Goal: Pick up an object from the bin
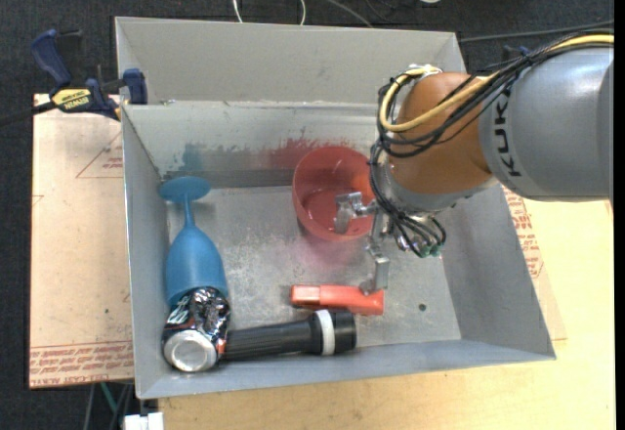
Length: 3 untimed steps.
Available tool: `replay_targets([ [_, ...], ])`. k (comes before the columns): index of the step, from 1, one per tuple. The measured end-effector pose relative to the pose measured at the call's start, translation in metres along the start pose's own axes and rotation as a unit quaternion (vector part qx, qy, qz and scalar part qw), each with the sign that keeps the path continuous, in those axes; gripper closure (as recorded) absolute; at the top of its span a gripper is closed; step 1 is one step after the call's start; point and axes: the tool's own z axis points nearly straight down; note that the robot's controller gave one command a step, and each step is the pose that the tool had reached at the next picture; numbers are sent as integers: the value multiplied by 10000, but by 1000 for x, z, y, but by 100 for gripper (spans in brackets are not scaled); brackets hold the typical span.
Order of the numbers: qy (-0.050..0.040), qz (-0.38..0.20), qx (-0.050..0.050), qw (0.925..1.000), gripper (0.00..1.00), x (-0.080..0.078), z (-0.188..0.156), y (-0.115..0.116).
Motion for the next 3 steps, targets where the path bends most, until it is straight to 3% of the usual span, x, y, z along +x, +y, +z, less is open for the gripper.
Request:
replay_targets([
  [1,-46,669,37,9977,100,-17,22,-10],
  [2,-46,668,37,9977,100,-17,22,-10],
  [3,-104,-1060,53,9943,100,-51,47,10],
])
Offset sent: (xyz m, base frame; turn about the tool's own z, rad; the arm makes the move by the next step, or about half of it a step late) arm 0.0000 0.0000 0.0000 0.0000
